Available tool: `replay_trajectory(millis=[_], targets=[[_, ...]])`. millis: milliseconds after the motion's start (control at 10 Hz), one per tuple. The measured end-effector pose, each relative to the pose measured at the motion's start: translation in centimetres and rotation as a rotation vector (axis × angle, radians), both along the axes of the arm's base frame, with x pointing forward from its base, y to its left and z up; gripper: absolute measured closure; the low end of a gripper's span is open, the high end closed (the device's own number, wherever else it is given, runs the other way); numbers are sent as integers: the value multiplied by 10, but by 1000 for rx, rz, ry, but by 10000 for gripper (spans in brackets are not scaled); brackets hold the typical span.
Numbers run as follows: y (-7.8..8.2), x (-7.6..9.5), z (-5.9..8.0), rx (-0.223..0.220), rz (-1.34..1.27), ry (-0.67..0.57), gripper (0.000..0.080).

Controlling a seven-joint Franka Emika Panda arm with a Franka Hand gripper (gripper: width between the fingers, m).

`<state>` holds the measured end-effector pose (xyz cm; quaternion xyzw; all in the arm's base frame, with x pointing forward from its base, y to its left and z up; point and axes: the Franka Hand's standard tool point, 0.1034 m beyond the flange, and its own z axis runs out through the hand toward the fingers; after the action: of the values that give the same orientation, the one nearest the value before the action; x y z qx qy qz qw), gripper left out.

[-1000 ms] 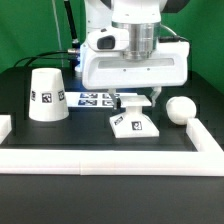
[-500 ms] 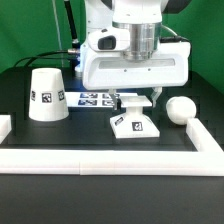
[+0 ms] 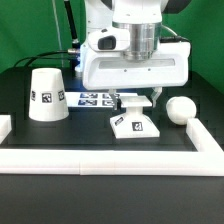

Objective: Assemble lamp

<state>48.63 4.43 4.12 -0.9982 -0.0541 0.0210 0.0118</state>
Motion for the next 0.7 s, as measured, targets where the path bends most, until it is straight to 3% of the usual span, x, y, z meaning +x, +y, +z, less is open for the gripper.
replay_trajectory(millis=[200, 700], targets=[[0, 1, 0, 0, 2, -1, 263], [22, 68, 1, 20, -39, -54, 263]])
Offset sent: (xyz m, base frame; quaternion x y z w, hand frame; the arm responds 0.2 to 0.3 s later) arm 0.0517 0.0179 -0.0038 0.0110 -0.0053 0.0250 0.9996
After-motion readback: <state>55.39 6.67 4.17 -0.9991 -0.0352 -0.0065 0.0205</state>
